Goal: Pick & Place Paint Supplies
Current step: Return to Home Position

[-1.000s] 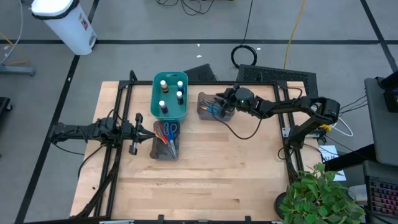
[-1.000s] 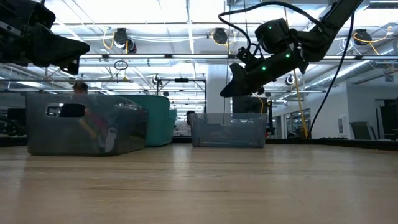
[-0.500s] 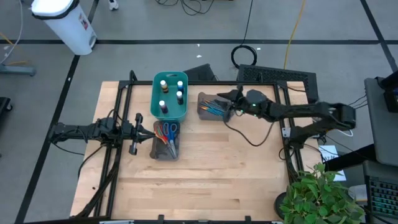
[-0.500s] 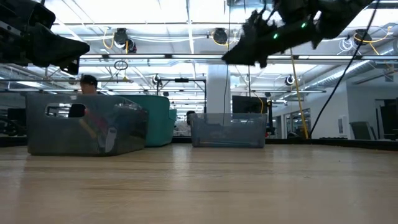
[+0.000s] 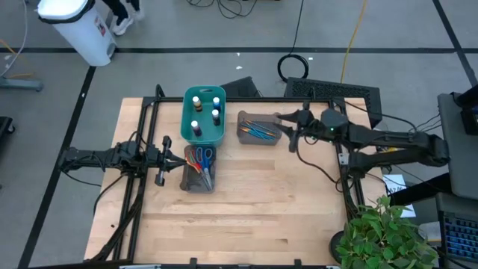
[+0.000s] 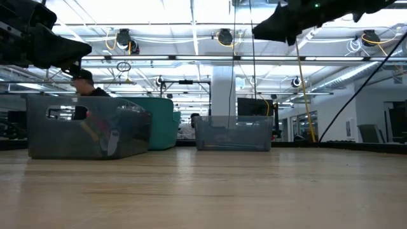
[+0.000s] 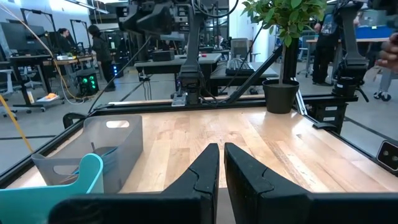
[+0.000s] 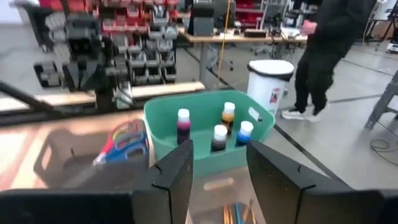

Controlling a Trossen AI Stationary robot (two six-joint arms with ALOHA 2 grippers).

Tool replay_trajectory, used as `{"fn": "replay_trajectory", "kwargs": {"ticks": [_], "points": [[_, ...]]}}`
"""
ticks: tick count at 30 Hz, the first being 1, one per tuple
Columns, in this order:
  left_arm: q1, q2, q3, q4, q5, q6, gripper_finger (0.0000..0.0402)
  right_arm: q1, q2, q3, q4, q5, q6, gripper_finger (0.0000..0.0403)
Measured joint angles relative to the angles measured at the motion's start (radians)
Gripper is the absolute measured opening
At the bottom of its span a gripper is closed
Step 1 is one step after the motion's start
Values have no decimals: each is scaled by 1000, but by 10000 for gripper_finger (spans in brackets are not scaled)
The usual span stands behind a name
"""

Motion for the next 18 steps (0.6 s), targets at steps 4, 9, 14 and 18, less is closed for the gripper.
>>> {"fn": "replay_trajectory", "kwargs": {"ticks": [4, 9, 14, 18], "points": [[0, 0, 0, 0, 0, 0, 33, -1, -60, 0, -116, 1, -41, 141], [0, 0, 0, 0, 0, 0, 33, -1, -121, 0, -270, 1, -90, 141], [0, 0, 0, 0, 0, 0, 33, -2, -150, 0, -377, 1, -115, 140], [0, 0, 0, 0, 0, 0, 33, -2, -150, -10, -356, 1, -106, 138]]}}
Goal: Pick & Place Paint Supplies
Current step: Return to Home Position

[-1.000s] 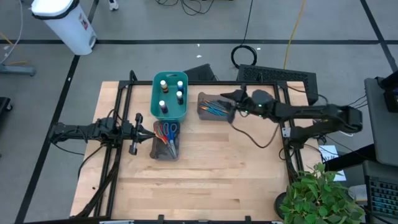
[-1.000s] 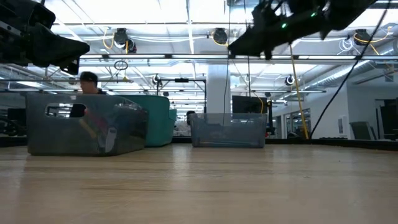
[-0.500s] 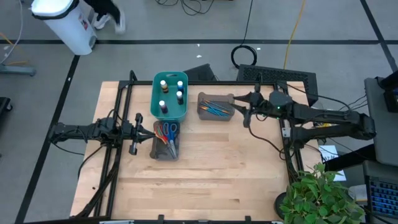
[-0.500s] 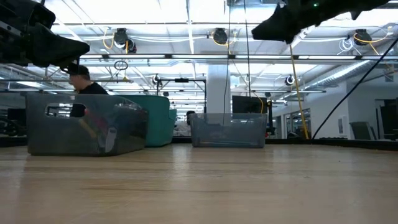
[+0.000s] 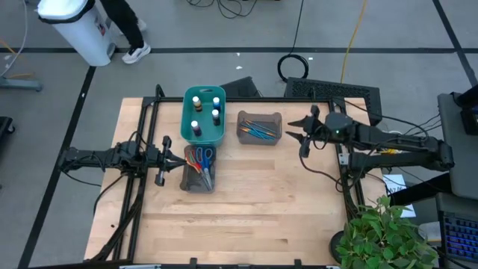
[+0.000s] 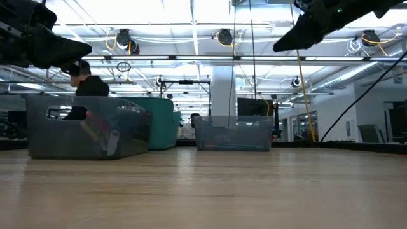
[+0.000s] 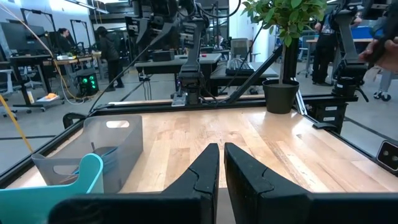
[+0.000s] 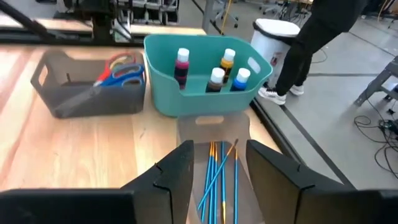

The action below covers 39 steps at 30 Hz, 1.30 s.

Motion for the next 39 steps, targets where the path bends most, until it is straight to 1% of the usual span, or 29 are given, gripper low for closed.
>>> {"fn": "replay_trajectory", "kwargs": {"ticks": [3, 9, 13, 22, 25, 27, 29, 33, 36, 39], "points": [[0, 0, 0, 0, 0, 0, 33, -2, -5, -24, -3, 5, -6, 138], [0, 0, 0, 0, 0, 0, 33, -26, -64, -108, 24, 175, 39, 141], [0, 0, 0, 0, 0, 0, 33, -53, -137, -222, 168, 199, 40, 141], [0, 0, 0, 0, 0, 0, 33, -90, -287, -530, 643, 200, -11, 140], [0, 0, 0, 0, 0, 0, 33, -108, -335, -611, 792, 200, 16, 139], [0, 0, 0, 0, 0, 0, 33, -124, -364, -650, 860, 200, 51, 140], [0, 0, 0, 0, 0, 0, 33, -142, -390, -670, 904, 201, 85, 141], [0, 0, 0, 0, 0, 0, 33, -168, -420, -677, 881, 183, 128, 141], [0, 0, 0, 0, 0, 0, 33, -176, -424, -678, 880, 121, 132, 142], [0, 0, 0, -1, 0, 0, 33, -178, -425, -679, 882, 17, 132, 140]]}}
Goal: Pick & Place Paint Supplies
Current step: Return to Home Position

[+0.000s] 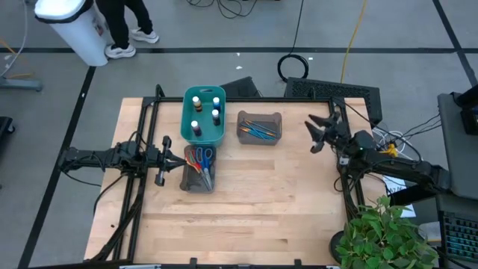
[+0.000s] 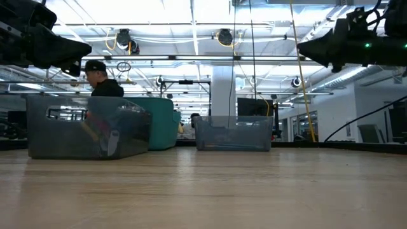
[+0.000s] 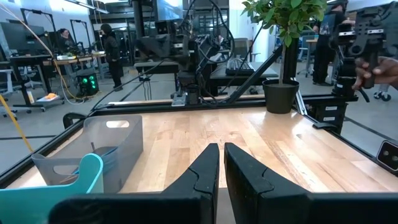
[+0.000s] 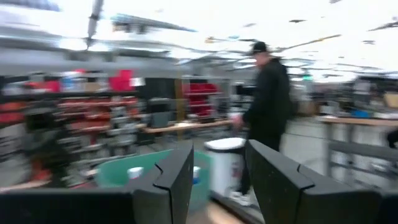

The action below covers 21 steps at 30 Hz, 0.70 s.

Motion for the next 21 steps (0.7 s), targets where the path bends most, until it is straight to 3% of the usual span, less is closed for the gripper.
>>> {"fn": "replay_trajectory", "kwargs": {"ticks": [3, 6, 14, 21], "points": [[0, 0, 0, 1, 0, 0, 33, 1, 1, -1, -1, -121, -1, 140], [0, 0, 0, 0, 0, 0, 33, 1, 0, -1, 14, -175, -6, 141], [0, 0, 0, 1, 0, 0, 33, 1, 2, -2, 19, -177, 22, 139], [0, 0, 0, 0, 0, 0, 33, 1, 1, -3, 21, -190, 148, 137]]}}
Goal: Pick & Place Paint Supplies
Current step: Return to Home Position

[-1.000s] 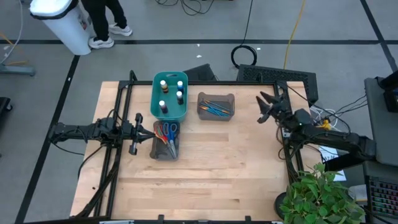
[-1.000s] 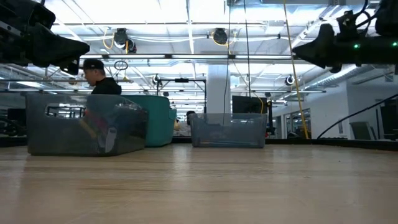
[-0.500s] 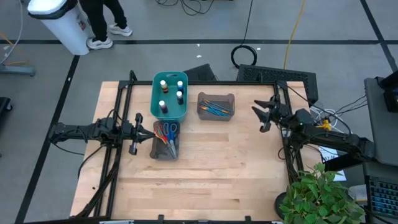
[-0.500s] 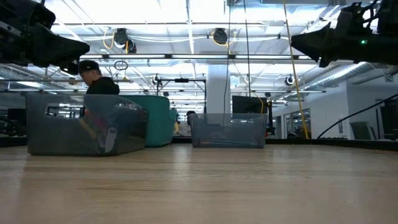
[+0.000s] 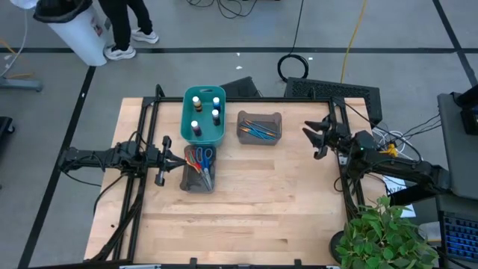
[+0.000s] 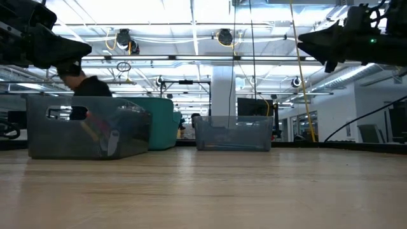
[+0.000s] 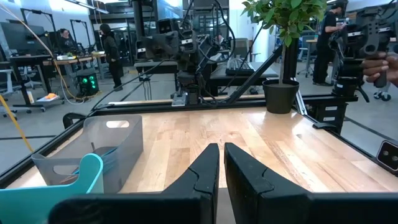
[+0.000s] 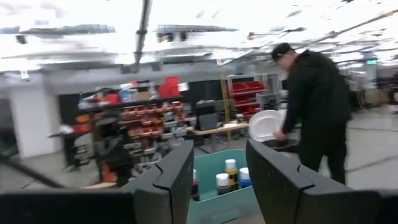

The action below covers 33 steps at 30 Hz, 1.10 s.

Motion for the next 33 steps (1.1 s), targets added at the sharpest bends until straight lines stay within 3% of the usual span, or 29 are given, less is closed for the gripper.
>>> {"fn": "replay_trajectory", "kwargs": {"ticks": [4, 11, 23, 33], "points": [[0, 0, 0, 0, 0, 0, 33, 0, 0, 0, -17, -124, -13, 140], [0, 0, 0, 0, 0, 0, 33, 4, 2, 0, -106, -378, 102, 138], [0, 0, 0, 0, 0, 0, 33, 175, 1, -1, -79, -377, 124, 139], [0, 0, 0, 0, 0, 0, 33, 216, -1, -1, -4, -374, 186, 136]]}}
